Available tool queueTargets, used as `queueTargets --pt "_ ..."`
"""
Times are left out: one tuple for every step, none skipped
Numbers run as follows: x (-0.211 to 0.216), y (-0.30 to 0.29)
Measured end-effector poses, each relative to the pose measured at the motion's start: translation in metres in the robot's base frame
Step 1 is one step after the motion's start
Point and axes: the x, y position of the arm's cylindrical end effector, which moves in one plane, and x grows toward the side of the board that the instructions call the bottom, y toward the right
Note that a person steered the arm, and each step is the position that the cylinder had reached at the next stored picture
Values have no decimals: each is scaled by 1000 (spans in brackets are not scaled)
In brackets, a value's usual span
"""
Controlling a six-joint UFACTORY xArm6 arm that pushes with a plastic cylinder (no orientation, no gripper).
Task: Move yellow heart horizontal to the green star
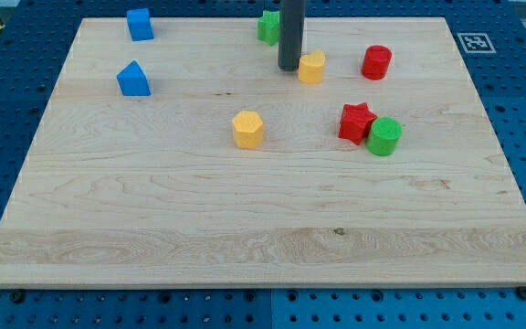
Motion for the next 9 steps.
queueTargets --pt "15 5" --pt "26 13" --pt "38 28" --pt "27 33" --pt "9 35" --pt "-1 57" --pt "-24 77" --pt "-45 82" --pt "-66 82"
